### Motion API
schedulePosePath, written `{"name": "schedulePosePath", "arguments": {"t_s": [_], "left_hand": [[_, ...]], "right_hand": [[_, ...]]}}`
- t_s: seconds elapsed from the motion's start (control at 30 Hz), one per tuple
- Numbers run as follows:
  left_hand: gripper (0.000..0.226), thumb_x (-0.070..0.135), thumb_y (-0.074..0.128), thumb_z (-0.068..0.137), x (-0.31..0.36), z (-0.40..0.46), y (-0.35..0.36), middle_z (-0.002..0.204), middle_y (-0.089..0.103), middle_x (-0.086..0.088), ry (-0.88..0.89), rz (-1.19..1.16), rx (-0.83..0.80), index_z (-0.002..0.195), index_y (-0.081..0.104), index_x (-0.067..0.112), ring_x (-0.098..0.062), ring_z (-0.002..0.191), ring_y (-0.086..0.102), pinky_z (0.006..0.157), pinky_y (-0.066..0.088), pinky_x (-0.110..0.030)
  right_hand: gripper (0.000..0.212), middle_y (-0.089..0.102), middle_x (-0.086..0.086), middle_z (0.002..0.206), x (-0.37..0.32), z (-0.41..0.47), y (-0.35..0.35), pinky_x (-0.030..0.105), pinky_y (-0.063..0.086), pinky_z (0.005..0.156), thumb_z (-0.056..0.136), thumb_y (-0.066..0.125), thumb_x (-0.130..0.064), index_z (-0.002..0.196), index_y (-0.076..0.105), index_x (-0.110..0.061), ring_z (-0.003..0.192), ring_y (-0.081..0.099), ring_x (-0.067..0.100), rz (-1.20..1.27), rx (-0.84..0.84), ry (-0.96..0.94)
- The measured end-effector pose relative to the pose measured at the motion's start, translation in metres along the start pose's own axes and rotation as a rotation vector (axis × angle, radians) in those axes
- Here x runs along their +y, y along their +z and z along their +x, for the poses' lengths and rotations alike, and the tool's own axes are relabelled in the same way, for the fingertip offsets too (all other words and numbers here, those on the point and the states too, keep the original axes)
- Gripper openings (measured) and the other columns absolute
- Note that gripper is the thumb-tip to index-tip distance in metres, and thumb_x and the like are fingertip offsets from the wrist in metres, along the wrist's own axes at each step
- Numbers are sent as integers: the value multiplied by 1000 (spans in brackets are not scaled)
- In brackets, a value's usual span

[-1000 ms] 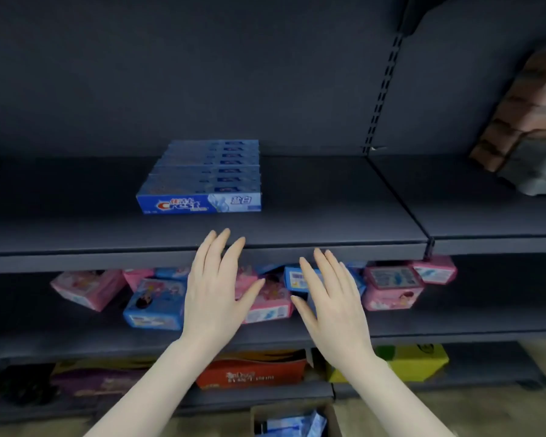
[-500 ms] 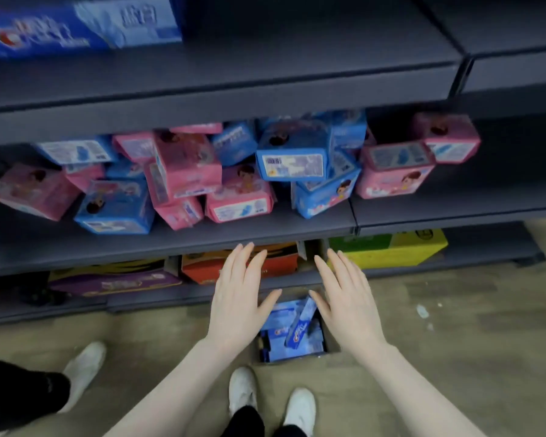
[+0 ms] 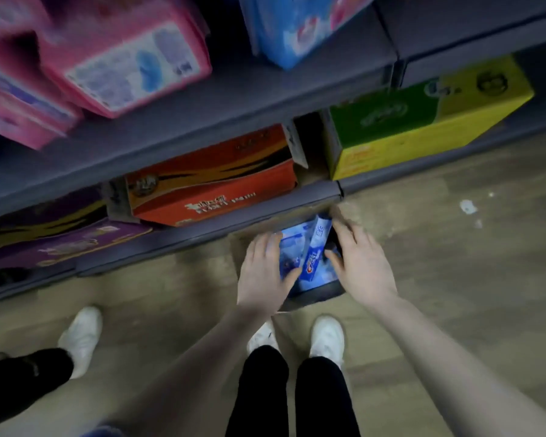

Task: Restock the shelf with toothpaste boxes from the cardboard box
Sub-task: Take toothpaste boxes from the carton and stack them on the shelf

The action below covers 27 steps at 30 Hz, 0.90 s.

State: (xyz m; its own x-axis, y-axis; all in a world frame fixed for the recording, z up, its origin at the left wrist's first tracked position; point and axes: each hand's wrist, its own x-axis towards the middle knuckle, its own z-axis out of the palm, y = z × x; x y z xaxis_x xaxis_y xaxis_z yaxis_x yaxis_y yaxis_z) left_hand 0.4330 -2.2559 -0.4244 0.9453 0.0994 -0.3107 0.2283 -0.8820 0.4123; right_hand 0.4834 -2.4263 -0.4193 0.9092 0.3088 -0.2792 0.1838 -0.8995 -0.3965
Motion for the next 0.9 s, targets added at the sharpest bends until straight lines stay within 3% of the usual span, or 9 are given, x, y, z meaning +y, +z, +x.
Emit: {"name": "schedulePosePath", "arguments": {"t_s": [0.13,0.3,0.5,0.7,0.77,0.9], "left_hand": [[75,42,61,85,-30,24,62,148,30,-8,-137,-29,-140,144,27,11,-23,138,24,113,22,-33],[78,45,58,86,-65,55,126,151,24,-6,-234,16,-269,146,20,14,-23,138,20,110,24,-36],[82,18,58,88,-91,96,173,157,5,-4,-219,36,-356,149,5,13,-22,144,3,114,11,-30],[85,-1,56,83,-109,113,198,157,1,-8,-260,-210,-345,150,5,12,-21,144,1,105,0,-12],[85,0,57,82,-113,114,205,156,1,-8,-266,-216,-342,150,7,13,-23,143,3,106,2,-14],[82,16,65,76,-122,123,212,145,20,-10,-250,44,-242,146,22,17,-27,131,20,109,16,-32]], "right_hand": [[52,46,15,130,20,13,47,40,39,97,90,55,-25,138,39,-9,116,47,33,35,-112,48],[54,43,12,132,41,31,90,36,35,100,93,51,-29,141,33,-13,120,43,30,22,-196,90],[52,47,14,126,53,58,126,37,39,94,93,51,-33,136,32,-10,115,50,32,22,-323,216],[46,56,22,121,57,87,155,36,41,88,88,60,-31,117,42,1,114,53,35,197,-404,445],[43,57,20,121,59,95,161,33,41,87,88,61,-28,115,45,2,113,54,33,304,-404,524],[37,61,15,116,64,106,178,28,40,79,85,64,-22,114,52,-1,105,59,29,574,-339,670]]}}
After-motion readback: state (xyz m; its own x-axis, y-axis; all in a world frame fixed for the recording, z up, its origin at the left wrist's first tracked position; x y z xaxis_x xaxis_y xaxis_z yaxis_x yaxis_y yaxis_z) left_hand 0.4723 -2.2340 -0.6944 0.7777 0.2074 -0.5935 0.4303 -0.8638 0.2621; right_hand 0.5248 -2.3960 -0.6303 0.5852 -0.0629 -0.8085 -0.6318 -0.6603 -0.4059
